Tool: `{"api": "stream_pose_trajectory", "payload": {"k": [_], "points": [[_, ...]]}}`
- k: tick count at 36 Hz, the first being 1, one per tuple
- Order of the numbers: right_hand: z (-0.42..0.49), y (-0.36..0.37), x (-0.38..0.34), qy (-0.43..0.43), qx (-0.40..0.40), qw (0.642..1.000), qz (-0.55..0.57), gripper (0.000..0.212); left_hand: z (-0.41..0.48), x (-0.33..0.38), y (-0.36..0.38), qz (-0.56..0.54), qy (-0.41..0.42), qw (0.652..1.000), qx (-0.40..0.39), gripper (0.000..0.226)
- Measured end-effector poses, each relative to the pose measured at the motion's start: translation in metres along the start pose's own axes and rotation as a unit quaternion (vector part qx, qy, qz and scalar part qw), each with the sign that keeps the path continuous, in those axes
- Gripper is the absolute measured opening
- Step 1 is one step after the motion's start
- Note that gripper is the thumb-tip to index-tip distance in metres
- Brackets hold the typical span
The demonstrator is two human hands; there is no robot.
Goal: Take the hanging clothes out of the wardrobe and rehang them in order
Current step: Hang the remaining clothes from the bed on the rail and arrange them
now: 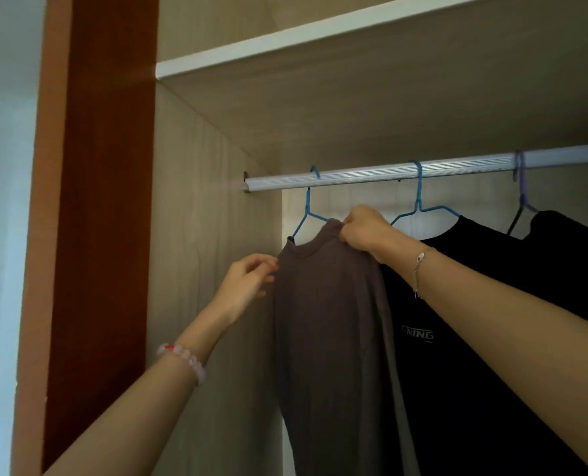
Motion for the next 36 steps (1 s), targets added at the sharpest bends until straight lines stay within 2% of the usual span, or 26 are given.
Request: {"api": "stream_pose_trajectory", "payload": {"k": [5, 11, 16, 18, 23, 27, 31, 34, 36], "points": [[0.014, -0.007, 0.002, -0.003, 0.014, 1.0, -0.021, 0.027, 0.009, 0.0, -0.006, 0.014, 0.025, 0.999, 0.025, 0.014], [0.022, -0.013, 0.012, 0.0, 0.047, 0.992, -0.113, 0.025, 0.015, -0.011, -0.005, 0.045, 0.044, 0.998, 0.021, 0.013], [0.024, -0.013, 0.035, -0.019, 0.03, 0.99, -0.136, 0.027, 0.021, -0.028, -0.006, 0.083, 0.041, 0.996, 0.016, 0.011], [0.018, -0.016, 0.043, -0.044, 0.019, 0.988, -0.149, 0.026, 0.024, -0.036, -0.006, 0.101, 0.032, 0.994, 0.009, 0.019], [-0.009, -0.04, 0.059, -0.086, 0.0, 0.977, -0.196, 0.025, 0.033, -0.046, -0.006, 0.189, 0.038, 0.981, 0.01, 0.056], [-0.027, -0.061, 0.074, -0.105, -0.009, 0.97, -0.219, 0.019, 0.041, -0.049, 0.0, 0.226, 0.04, 0.973, 0.002, 0.07], [-0.037, -0.084, 0.093, -0.108, 0.025, 0.963, -0.245, 0.02, 0.043, -0.06, 0.007, 0.228, 0.009, 0.972, -0.06, 0.078], [-0.044, -0.099, 0.104, -0.117, 0.052, 0.962, -0.24, 0.025, 0.038, -0.069, 0.009, 0.204, -0.018, 0.973, -0.106, 0.073], [-0.049, -0.107, 0.108, -0.12, 0.065, 0.967, -0.214, 0.02, 0.035, -0.073, 0.007, 0.201, -0.027, 0.972, -0.122, 0.051]]}}
Point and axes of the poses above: each hand's wrist, its own z-axis towards the middle knuckle, its own y-axis out of the palm, x = y × z, the point moved 3 cm from there along z, towards the middle knuckle, and after that the axes turned 3 degrees about z, right-handed, at the moved point
